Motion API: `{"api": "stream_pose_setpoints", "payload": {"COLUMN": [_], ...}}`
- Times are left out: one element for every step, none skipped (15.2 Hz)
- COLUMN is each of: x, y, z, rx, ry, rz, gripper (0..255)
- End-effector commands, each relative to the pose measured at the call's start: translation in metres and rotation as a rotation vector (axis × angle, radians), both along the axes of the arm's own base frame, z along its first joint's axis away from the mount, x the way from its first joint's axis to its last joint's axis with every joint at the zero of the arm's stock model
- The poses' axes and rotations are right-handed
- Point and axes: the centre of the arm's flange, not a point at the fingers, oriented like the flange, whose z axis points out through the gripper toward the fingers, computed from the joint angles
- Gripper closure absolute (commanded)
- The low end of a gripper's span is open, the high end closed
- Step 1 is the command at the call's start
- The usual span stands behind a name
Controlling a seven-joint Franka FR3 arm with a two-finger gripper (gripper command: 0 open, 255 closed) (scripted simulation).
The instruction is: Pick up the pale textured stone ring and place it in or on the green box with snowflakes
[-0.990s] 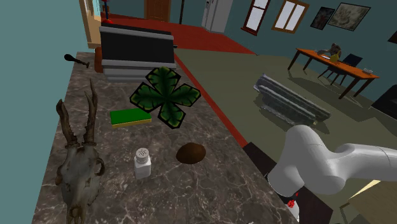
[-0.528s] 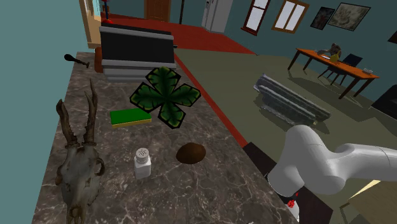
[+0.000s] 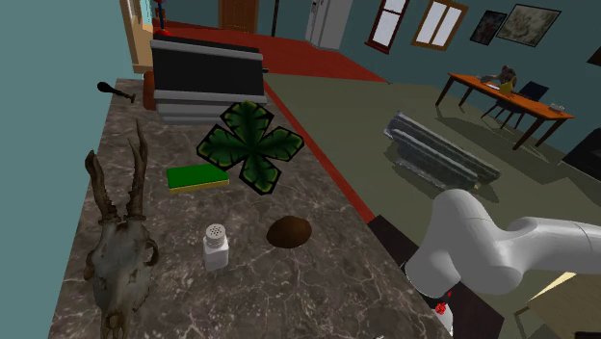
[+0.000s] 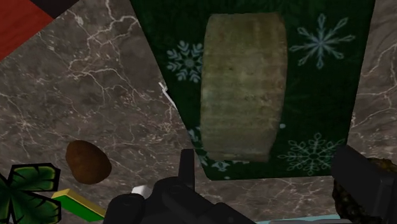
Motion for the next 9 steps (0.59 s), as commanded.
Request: {"api": "stream_pose_setpoints", "payload": {"x": [-0.0085,-0.0126,-0.0126,-0.0126,-0.0126,-0.0126,-0.0126,-0.0126,-0.0126], "y": [-0.0060,-0.0079,-0.0079,-0.0079,-0.0079,-0.0079,-0.0079,-0.0079,-0.0079], "z": [0.0212,0.0306,0.0306,0.0306,0.0306,0.0306,0.0306,0.0306,0.0306], "rx": [0.000,0.000,0.000,0.000,0.000,0.000,0.000,0.000,0.000], "ry": [0.000,0.000,0.000,0.000,0.000,0.000,0.000,0.000,0.000], "rz": [0.000,0.000,0.000,0.000,0.000,0.000,0.000,0.000,0.000], "gripper": [0,0,0,0,0,0,0,0,0]}}
